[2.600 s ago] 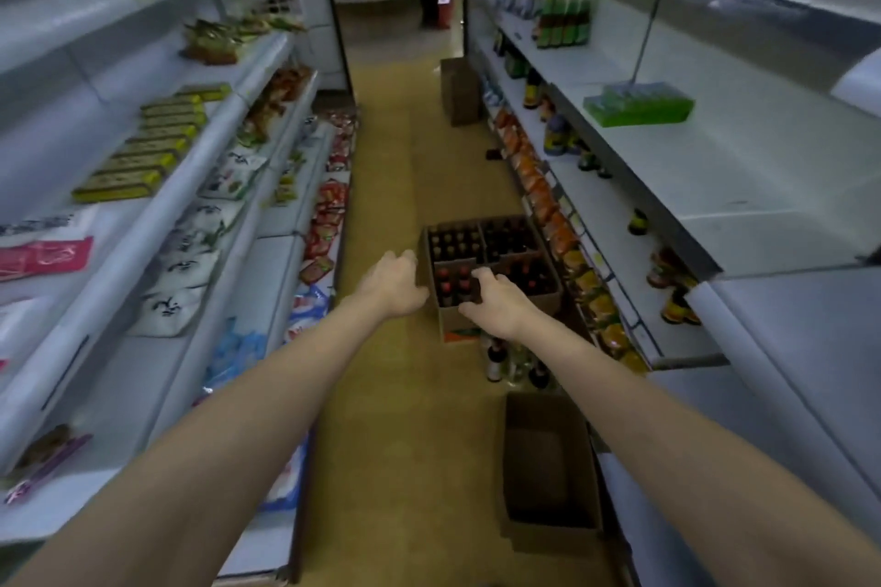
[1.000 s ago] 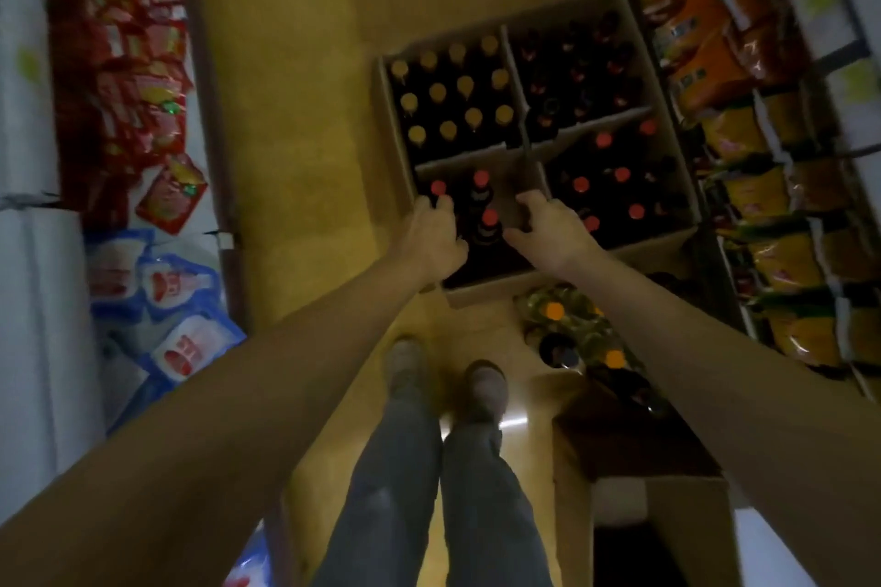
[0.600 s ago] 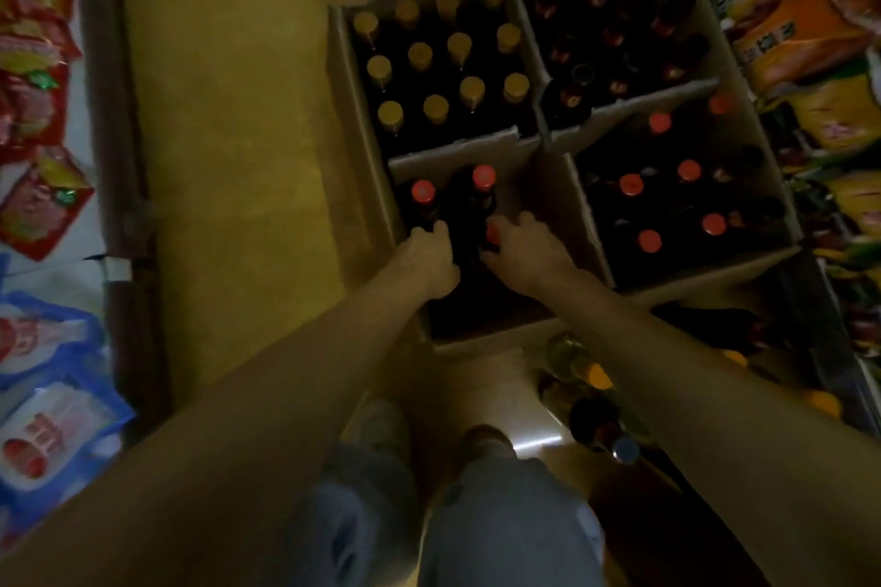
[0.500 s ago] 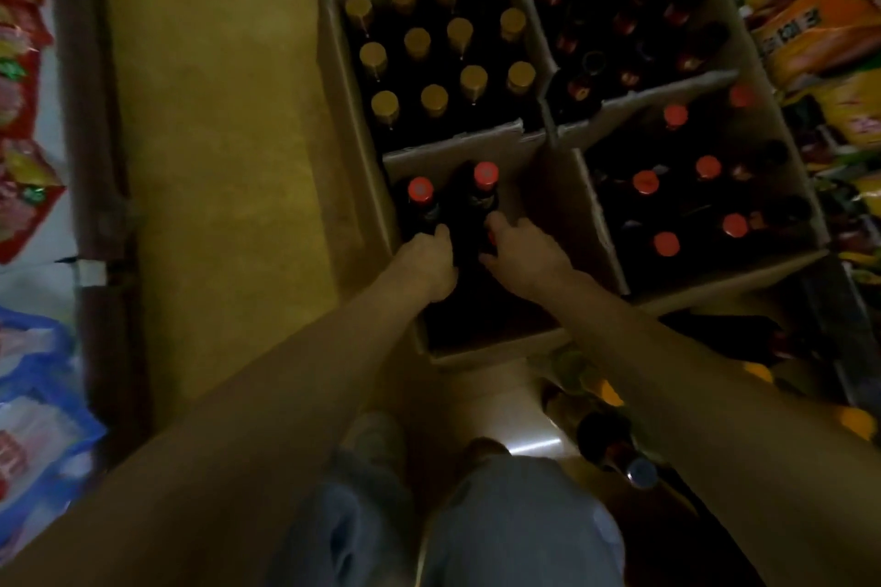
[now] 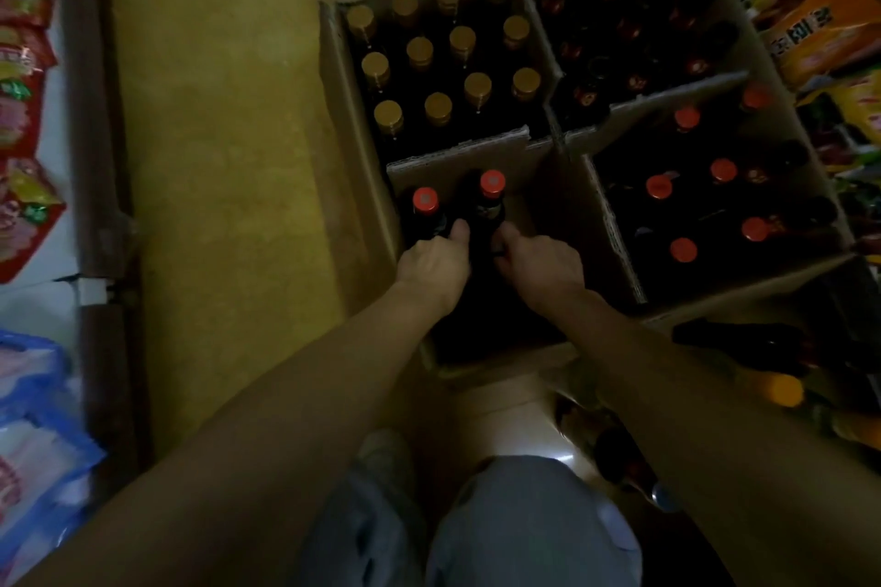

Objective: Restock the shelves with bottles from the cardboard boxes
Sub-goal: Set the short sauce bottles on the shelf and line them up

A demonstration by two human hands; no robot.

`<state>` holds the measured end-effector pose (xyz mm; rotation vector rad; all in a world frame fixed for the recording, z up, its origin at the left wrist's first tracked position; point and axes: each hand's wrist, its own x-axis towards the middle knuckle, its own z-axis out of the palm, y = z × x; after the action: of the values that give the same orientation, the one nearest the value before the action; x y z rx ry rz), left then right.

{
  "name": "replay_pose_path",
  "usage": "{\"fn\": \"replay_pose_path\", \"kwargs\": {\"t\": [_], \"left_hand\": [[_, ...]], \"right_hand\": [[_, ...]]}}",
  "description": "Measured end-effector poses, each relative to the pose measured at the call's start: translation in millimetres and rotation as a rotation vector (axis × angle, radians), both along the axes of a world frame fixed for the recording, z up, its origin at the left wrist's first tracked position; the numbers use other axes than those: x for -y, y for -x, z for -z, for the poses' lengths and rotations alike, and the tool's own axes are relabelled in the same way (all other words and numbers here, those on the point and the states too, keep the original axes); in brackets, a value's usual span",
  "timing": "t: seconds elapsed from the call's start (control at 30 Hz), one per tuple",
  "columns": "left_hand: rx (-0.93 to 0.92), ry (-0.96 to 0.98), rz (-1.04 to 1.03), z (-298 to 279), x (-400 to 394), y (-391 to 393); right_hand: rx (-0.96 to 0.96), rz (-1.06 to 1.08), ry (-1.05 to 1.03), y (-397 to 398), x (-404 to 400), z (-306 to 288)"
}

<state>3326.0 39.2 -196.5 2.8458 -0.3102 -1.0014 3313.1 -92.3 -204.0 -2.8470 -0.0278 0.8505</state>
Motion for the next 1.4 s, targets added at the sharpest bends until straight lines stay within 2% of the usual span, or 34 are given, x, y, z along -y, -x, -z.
{"fn": "replay_pose_path", "kwargs": {"t": [0.13,0.3,0.53,0.73,0.83,1.23,1.4], "left_hand": [[0.07,0.079,0.03,-46,-3,4],[0.154,0.123,0.061,-141,-2,7],[0.301,0.179,0.094,-317,4,4],[0.279,0.204,0.244,-472,13,-14],[0.294,0.218,0.343,-546,20,-20],[0.683,0.336,0.649,-849,56,-2],[0.778,0.493,0.69,-950,76,22]], "right_hand": [[0.076,0.034,-0.041,13,7,-43],[0.243,0.079,-0.12,24,15,-138],[0.369,0.063,-0.043,29,30,-325],[0.453,0.017,0.007,28,32,-478],[0.501,0.106,0.021,27,32,-552],[0.805,0.38,0.058,83,55,-844],[0.871,0.429,0.156,129,70,-939]]}}
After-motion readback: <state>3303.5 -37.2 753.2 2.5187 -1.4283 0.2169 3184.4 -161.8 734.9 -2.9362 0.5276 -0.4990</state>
